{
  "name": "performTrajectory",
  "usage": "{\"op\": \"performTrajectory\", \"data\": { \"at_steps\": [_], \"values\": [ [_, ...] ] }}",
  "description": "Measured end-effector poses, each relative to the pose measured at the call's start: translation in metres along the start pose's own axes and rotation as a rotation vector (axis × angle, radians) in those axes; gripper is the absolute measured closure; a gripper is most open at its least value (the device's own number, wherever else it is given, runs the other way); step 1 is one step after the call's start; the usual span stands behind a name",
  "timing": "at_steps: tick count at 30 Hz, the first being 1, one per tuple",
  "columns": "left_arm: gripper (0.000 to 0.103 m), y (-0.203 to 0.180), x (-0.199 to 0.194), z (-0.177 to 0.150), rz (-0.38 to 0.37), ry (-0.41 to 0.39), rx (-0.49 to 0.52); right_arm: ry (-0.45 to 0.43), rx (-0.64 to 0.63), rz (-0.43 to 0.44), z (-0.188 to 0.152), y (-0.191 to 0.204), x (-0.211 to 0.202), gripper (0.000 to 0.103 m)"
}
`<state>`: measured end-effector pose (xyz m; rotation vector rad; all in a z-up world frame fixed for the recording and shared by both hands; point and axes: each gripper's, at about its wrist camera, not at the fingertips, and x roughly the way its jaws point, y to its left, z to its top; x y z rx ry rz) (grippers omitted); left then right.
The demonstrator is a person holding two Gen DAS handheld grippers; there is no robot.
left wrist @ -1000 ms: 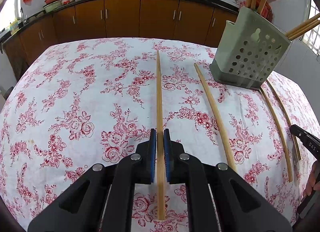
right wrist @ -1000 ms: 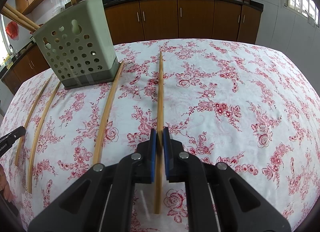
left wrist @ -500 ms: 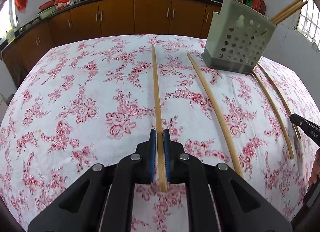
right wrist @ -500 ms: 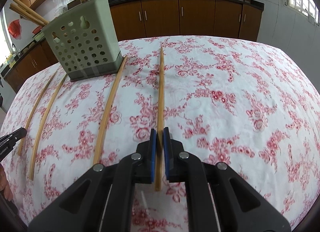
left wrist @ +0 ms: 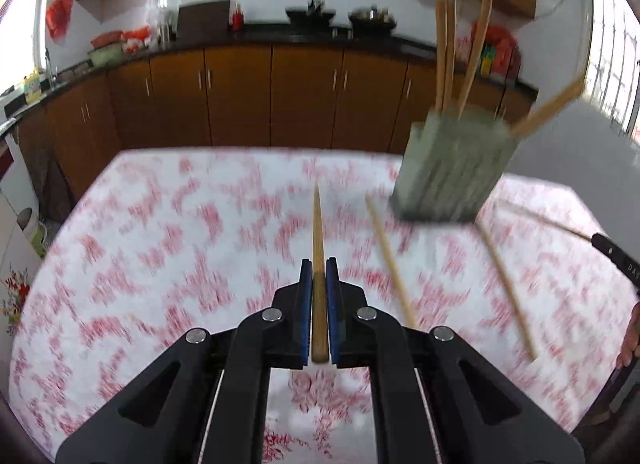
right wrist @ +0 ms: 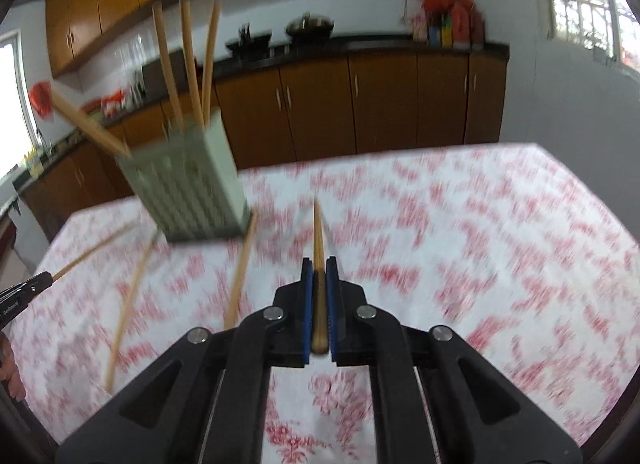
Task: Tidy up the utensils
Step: 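Lift both chopsticks over the green holder and open both grippers to drop them in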
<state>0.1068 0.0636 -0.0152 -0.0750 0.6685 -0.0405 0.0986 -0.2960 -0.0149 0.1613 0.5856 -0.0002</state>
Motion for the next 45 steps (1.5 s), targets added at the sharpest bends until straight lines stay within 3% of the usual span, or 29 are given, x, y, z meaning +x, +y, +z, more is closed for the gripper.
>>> {"op": "performTrajectory", "data": {
  "at_steps": [7, 17, 23, 32, 39, 45],
  "values": [
    [0.096, 0.006, -0.038, 0.039, -0.060, -0.150, -0.092, -0.144, 0.010, 0.017, 0.033, 0.000, -0.027, 0.095],
    [0.096, 0.001, -0.044, 0.055, -0.060, -0.206, -0.091, -0.178, 0.002, 0.031, 0.045, 0.005, -0.033, 0.095],
    [0.096, -0.009, -0.066, 0.070, -0.093, -0.261, -0.044, -0.205, -0.025, 0.121, 0.070, 0.017, -0.059, 0.096],
    [0.096, -0.048, -0.099, 0.105, -0.221, -0.353, -0.009, -0.261, -0.036, 0.303, 0.114, 0.041, -0.101, 0.096],
    [0.096, -0.076, -0.106, 0.137, -0.208, -0.512, -0.030, -0.362, -0.069, 0.284, 0.138, 0.062, -0.104, 0.096],
    [0.096, -0.079, -0.082, 0.149, -0.181, -0.541, -0.112, -0.320, -0.097, 0.251, 0.146, 0.078, -0.069, 0.096]
  ]
}}
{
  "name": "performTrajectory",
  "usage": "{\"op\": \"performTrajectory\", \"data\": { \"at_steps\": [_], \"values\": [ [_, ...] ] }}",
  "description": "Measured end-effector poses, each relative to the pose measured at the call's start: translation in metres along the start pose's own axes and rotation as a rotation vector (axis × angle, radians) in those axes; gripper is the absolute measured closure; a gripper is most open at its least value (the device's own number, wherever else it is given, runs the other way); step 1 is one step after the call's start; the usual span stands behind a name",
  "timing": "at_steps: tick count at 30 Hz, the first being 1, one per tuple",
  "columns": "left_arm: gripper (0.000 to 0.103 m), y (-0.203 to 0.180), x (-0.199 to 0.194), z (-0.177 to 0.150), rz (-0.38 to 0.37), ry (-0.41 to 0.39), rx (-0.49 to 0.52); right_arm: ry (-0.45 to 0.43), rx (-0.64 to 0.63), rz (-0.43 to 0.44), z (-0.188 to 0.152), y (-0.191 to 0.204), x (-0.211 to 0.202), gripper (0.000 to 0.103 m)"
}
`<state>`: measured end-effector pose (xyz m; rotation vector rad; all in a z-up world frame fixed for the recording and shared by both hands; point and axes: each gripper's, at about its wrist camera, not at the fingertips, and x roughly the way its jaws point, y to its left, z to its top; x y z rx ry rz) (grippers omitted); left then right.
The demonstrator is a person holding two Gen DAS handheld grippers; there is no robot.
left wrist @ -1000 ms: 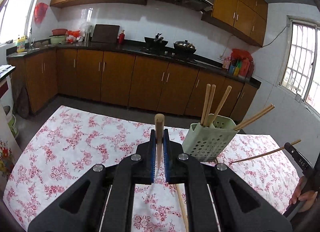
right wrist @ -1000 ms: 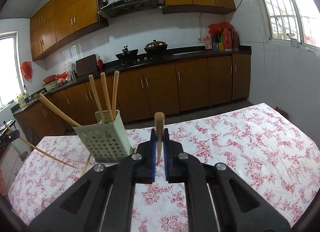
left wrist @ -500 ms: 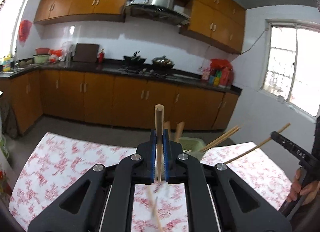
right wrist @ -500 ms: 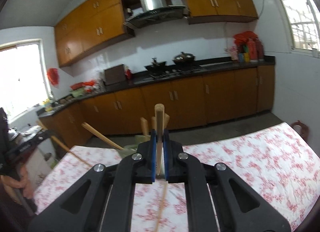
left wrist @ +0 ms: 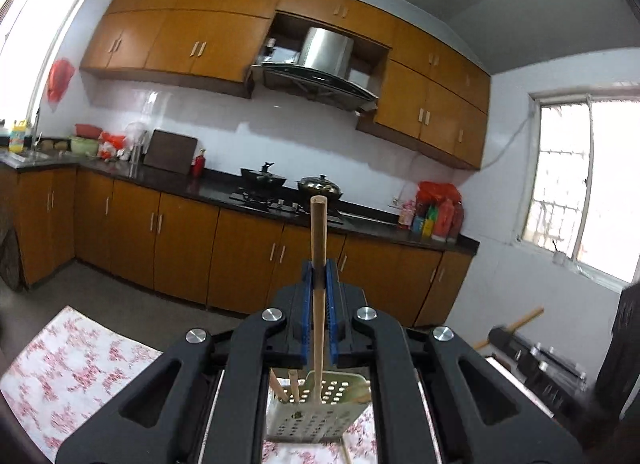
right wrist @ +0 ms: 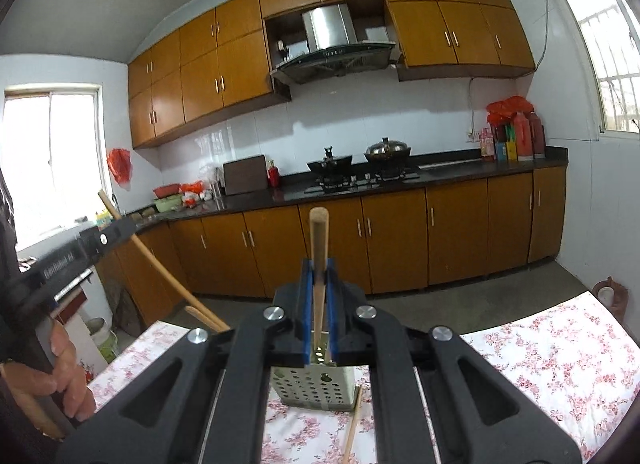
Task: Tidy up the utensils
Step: 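Lift both chopsticks over the green holder and open both grippers to drop them in, then grasp a chopstick with the right gripper while the left gripper grasps the last chopstick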
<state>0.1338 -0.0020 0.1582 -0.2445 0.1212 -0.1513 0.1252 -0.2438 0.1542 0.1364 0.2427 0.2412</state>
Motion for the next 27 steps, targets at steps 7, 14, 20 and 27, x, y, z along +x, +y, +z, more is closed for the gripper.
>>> {"op": "performTrajectory", "data": {
  "at_steps": [7, 14, 20, 27],
  "values": [
    [0.096, 0.006, 0.024, -0.019, 0.062, -0.002, 0.006, 0.067, 0.000, -0.017, -0.015, 0.002, 0.033, 0.096],
    [0.096, 0.010, 0.038, -0.036, 0.047, 0.072, -0.003, 0.112, 0.000, -0.033, -0.024, 0.001, 0.053, 0.095],
    [0.095, 0.018, 0.028, -0.032, 0.040, 0.093, -0.028, 0.085, 0.032, -0.043, -0.024, -0.004, 0.039, 0.090],
    [0.093, 0.026, 0.006, -0.021, 0.051, 0.092, -0.034, 0.050, 0.077, -0.094, -0.031, -0.024, 0.004, 0.083]
  ]
}}
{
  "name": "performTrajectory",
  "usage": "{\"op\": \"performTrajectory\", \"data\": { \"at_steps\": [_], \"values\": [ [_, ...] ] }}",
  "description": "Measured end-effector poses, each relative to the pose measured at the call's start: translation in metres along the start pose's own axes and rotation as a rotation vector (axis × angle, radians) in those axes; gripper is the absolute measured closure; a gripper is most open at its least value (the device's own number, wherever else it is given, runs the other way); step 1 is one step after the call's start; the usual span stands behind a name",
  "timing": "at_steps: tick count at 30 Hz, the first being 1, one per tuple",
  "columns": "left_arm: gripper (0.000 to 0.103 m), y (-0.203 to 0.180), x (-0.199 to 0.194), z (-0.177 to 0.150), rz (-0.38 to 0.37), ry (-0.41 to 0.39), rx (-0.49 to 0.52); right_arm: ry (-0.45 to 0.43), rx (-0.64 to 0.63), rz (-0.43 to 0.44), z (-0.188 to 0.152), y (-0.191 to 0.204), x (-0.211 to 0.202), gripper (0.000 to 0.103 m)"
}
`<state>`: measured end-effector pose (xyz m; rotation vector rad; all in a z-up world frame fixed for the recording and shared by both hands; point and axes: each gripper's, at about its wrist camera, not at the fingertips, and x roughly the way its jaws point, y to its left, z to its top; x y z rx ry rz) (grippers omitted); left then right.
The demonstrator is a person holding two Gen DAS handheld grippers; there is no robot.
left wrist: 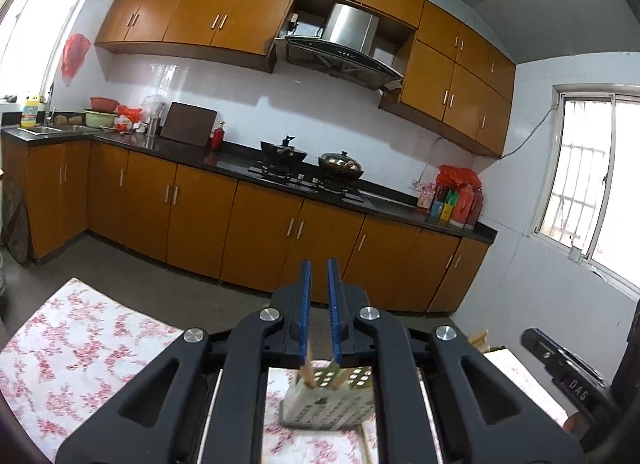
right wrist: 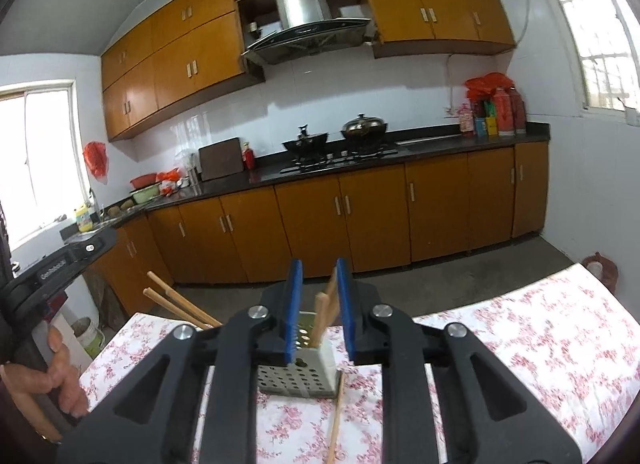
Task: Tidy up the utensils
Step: 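Grasp a chopstick with the right gripper while the left gripper grasps the last chopstick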
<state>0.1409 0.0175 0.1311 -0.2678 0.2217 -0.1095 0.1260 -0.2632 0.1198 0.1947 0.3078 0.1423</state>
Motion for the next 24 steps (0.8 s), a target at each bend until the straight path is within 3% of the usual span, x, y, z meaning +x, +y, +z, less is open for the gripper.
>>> {"op": "performTrajectory", "data": {
  "at_steps": [4, 7, 11, 16, 24],
  "values": [
    [0.078, 0.017, -0.017, -0.013, 0.029, 0.022, 0.006, 0.065, 0.019, -0.051, -0.027, -0.022, -0.002, 0.079],
    [0.077, 0.034, -0.022, -0.034, 0.077, 0.073, 0.029, 0.184, 0.022, -0.083, -0.064, -0.036, 0.014, 0.079],
    [0.077, 0.058, -0.012, -0.075, 0.138, 0.208, 0.056, 0.393, 0.045, -0.077, -0.134, -0.041, 0.042, 0.078],
    [0.077, 0.078, 0.002, -0.127, 0.178, 0.370, 0.060, 0.555, 0.027, -0.028, -0.198, -0.019, 0.060, 0.078],
    [0.069, 0.076, 0.005, -0.171, 0.135, 0.476, 0.068, 0.577, -0.042, -0.034, -0.221, 0.002, 0.062, 0.078]
  ]
}}
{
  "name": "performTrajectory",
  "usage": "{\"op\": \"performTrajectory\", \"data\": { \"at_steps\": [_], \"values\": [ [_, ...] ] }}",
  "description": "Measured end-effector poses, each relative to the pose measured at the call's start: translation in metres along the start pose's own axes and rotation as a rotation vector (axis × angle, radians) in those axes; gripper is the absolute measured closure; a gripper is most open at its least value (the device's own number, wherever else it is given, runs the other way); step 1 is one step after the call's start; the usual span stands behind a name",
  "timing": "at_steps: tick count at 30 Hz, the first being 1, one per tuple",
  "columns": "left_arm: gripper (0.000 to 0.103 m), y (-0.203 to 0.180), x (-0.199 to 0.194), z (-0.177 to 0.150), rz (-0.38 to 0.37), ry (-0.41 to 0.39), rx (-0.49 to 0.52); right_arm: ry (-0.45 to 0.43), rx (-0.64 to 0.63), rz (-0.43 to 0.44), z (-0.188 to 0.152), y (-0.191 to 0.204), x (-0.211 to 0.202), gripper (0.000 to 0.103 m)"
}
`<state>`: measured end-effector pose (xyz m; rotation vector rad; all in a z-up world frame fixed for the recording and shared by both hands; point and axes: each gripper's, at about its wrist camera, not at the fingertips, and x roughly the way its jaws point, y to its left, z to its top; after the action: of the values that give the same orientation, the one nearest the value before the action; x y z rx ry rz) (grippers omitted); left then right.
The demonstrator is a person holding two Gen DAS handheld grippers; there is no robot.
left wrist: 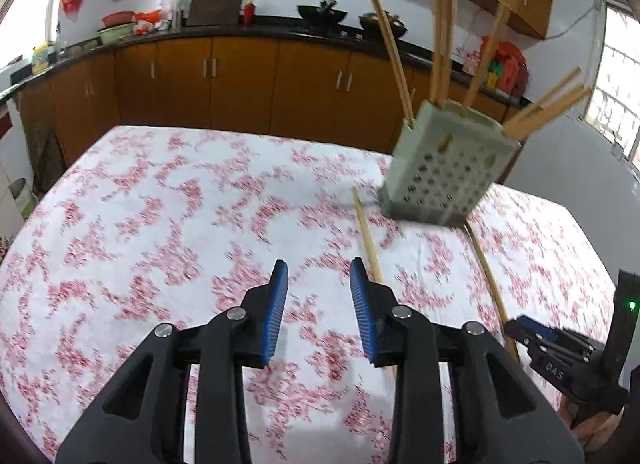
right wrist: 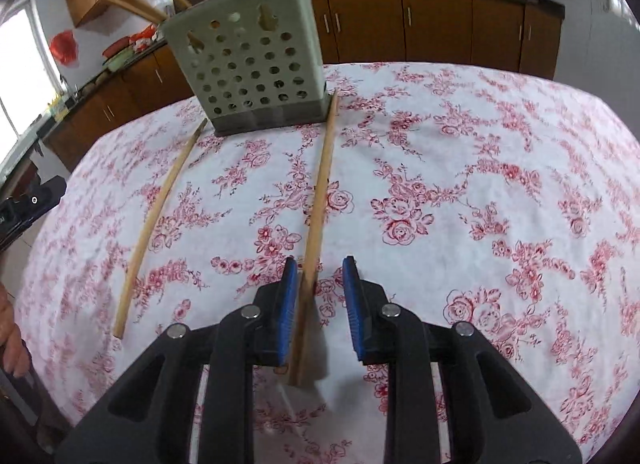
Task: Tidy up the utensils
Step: 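Grasp a chopstick with the right gripper while the left gripper grasps the last chopstick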
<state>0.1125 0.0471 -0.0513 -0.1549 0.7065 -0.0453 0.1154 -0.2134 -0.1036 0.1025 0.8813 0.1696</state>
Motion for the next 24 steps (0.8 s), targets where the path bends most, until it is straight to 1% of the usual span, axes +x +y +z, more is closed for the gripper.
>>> {"op": "performTrajectory", "data": {
  "at_steps": [2, 4, 6, 8, 10, 12, 14, 19, 21, 22, 23, 24],
  "values": [
    [0.069, -0.005, 0.002, -0.006, -0.013, 0.008, 0.016, -0.006, -0.024, -0.024, -0.001, 0.003, 0.001, 0.082],
    [0.067, -0.013, 0.004, -0.010, -0.030, 0.019, 0.035, -0.007, -0.036, -0.064, 0.002, 0.001, 0.001, 0.094],
    [0.066, -0.020, 0.008, -0.014, -0.043, 0.031, 0.053, -0.009, -0.014, -0.081, 0.005, -0.006, 0.002, 0.095],
    [0.064, -0.028, 0.010, -0.017, -0.050, 0.040, 0.072, -0.011, 0.028, -0.118, 0.010, -0.019, 0.002, 0.095],
    [0.063, -0.036, 0.014, -0.020, -0.057, 0.049, 0.091, -0.011, 0.109, -0.146, 0.014, -0.039, 0.000, 0.095],
    [0.063, -0.042, 0.017, -0.022, -0.056, 0.058, 0.107, -0.015, 0.154, -0.170, 0.016, -0.053, -0.001, 0.095],
    [0.063, -0.050, 0.024, -0.026, -0.045, 0.080, 0.134, -0.017, 0.183, -0.172, 0.016, -0.065, -0.003, 0.095],
    [0.063, -0.066, 0.042, -0.037, 0.010, 0.135, 0.208, -0.018, 0.188, -0.166, 0.013, -0.070, -0.004, 0.095],
    [0.074, -0.068, 0.048, -0.040, 0.023, 0.156, 0.209, -0.018, 0.183, -0.156, 0.013, -0.069, -0.005, 0.095],
    [0.086, -0.068, 0.049, -0.041, 0.030, 0.165, 0.205, -0.017, 0.173, -0.151, 0.014, -0.067, -0.004, 0.095],
    [0.094, -0.065, 0.053, -0.042, 0.044, 0.179, 0.193, -0.016, 0.163, -0.146, 0.015, -0.065, -0.003, 0.095],
    [0.094, -0.060, 0.055, -0.041, 0.054, 0.176, 0.176, -0.015, 0.155, -0.142, 0.017, -0.062, -0.001, 0.095]
  ]
}}
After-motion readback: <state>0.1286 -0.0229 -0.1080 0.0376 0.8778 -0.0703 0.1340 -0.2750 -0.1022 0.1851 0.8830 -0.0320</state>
